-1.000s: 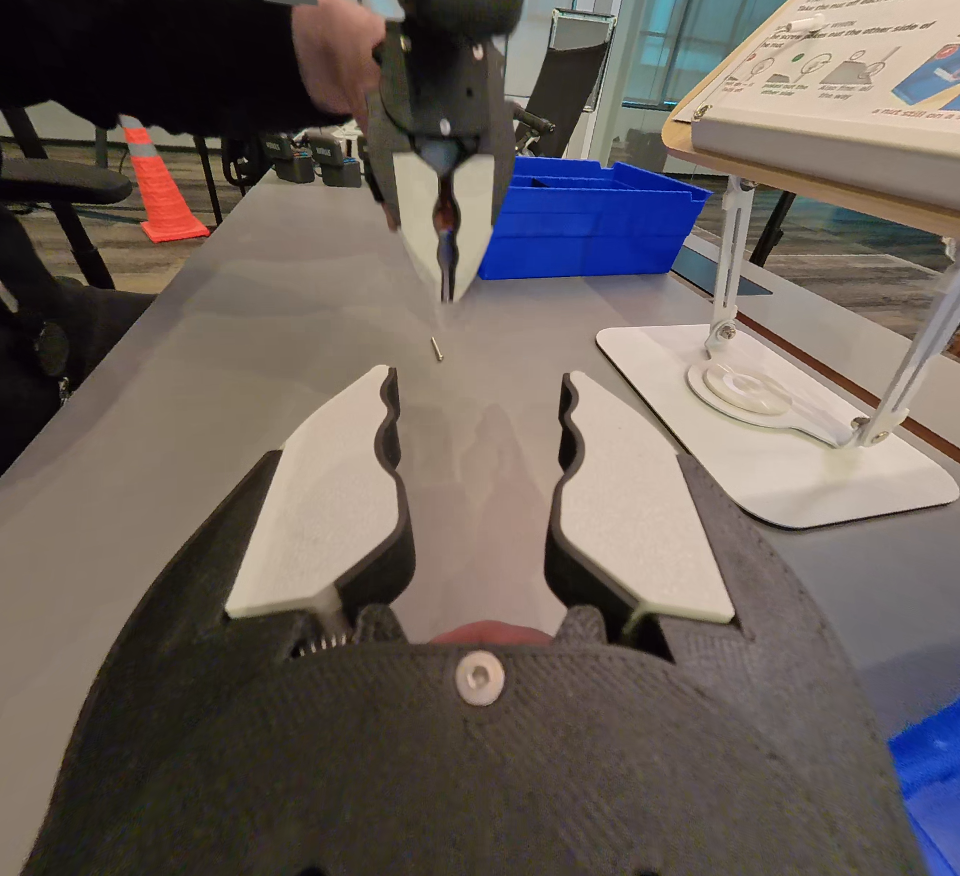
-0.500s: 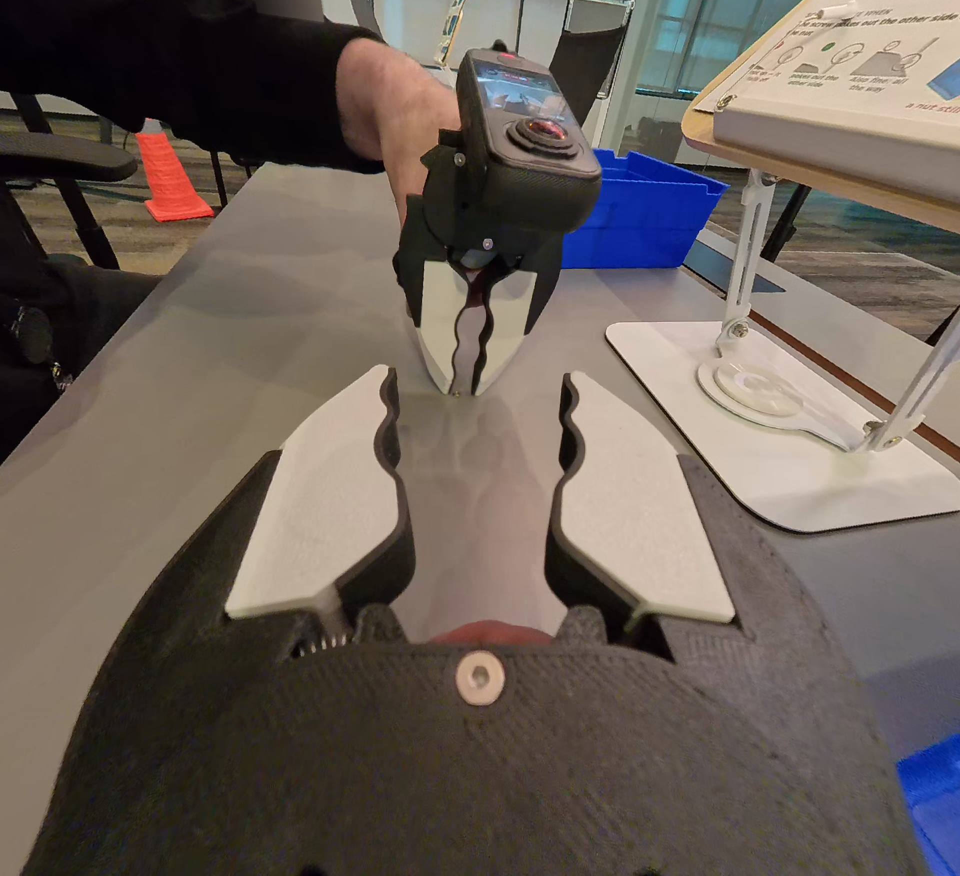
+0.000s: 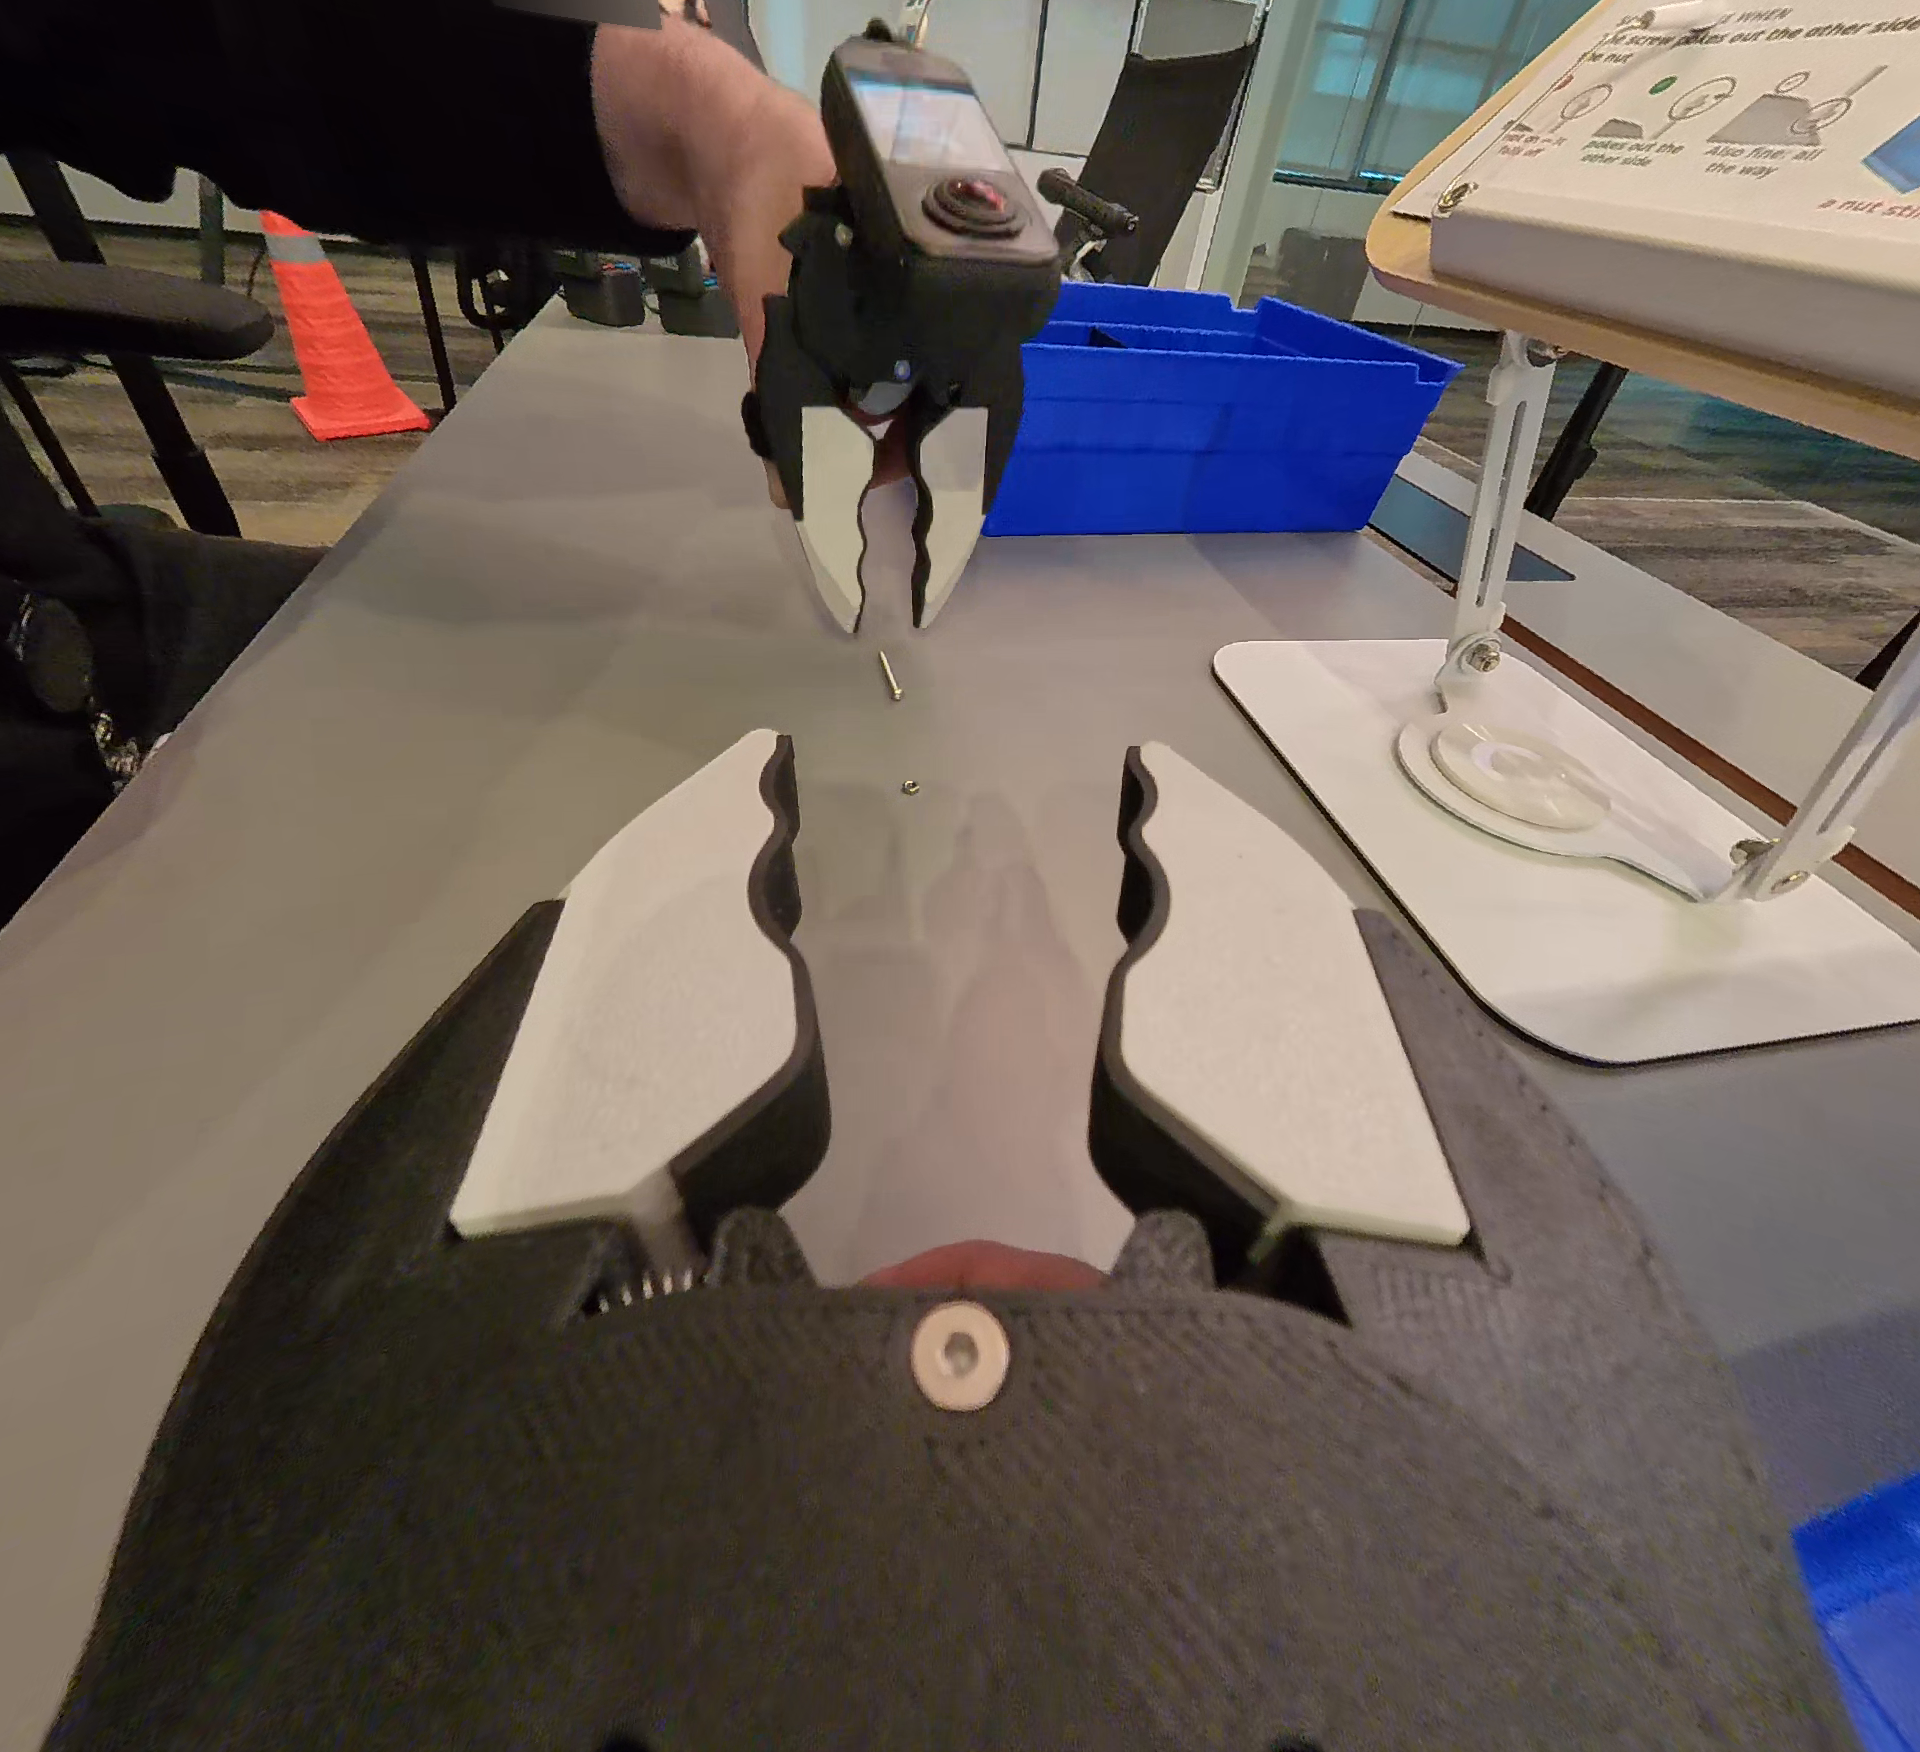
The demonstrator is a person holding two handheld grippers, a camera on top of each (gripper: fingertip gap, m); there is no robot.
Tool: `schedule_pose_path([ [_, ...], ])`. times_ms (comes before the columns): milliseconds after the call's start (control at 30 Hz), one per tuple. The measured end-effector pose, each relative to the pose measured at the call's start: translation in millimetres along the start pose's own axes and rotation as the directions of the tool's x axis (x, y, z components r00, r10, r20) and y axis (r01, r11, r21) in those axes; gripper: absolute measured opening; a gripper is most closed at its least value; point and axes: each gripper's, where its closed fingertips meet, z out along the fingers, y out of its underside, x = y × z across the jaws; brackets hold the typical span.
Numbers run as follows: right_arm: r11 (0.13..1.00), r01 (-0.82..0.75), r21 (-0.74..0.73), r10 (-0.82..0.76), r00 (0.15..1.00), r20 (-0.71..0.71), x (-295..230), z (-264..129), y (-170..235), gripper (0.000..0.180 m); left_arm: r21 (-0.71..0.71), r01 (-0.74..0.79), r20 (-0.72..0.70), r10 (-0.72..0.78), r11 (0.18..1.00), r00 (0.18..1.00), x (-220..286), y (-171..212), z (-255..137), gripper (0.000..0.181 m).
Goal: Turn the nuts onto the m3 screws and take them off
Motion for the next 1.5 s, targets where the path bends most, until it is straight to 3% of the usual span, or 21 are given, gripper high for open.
schedule_pose_path([
  [33, 1.000, 0.001, 0.000, -0.001, 1.000, 0.000, 0, 0, 0, 0.060, 0.002, -0.002, 0.002, 0.002, 1.000, 1.000, 0, -1, 2, 0.024],
  [167, 1.000, -0.001, 0.002, 0.001, 1.000, -0.001, 0, 0, 0, 0.060, 0.086, 0.016, -0.055, -0.011, 0.996, 0.998, 7, -21, 5, 0.023],
  [467, 1.000, 0.004, -0.003, -0.004, 1.000, 0.002, -1, 1, 1, 0.060, 0.081, 0.011, -0.049, -0.007, 0.997, 0.999, 1, -31, 11, 0.002],
  [633, 1.000, 0.002, -0.004, -0.002, 1.000, 0.003, 0, 1, 1, 0.060, 0.104, -0.013, -0.043, 0.017, 0.994, 0.999, 4, -35, 11, 0.001],
  [833, 1.000, 0.003, -0.004, -0.003, 1.000, -0.002, 0, 1, 1, 0.060, 0.282, 0.089, -0.034, -0.083, 0.955, 0.996, -2, -43, 3, 0.001],
  [900, 1.000, -0.005, 0.009, 0.006, 1.000, -0.011, 1, 1, -1, 0.059, 0.453, 0.164, -0.094, -0.136, 0.876, 0.986, -3, -57, -15, 0.001],
  [1000, 0.995, -0.083, 0.057, 0.084, 0.996, -0.031, 7, 8, -9, 0.049, 0.749, 0.296, -0.243, -0.170, 0.593, 0.955, -7, -83, -64, 0.001],
  [1100, 0.994, -0.101, 0.032, 0.102, 0.995, -0.010, 4, 30, -17, 0.036, 0.879, 0.375, -0.340, -0.166, 0.294, 0.926, -16, -90, -103, 0.001],
  [1167, 0.994, -0.107, 0.013, 0.107, 0.994, 0.020, 0, 49, -21, 0.035, 0.904, 0.396, -0.377, -0.134, 0.160, 0.916, -17, -93, -120, 0.001],
  [1300, 0.987, -0.153, 0.049, 0.151, 0.987, 0.052, 2, 81, -39, 0.028, 0.924, 0.381, -0.379, -0.075, 0.013, 0.922, -12, -99, -141, 0.001],
  [1500, 0.972, -0.226, 0.071, 0.217, 0.969, 0.121, 3, 108, -51, 0.018, 0.932, 0.360, -0.362, -0.039, -0.048, 0.931, -5, -105, -148, 0.001],
])
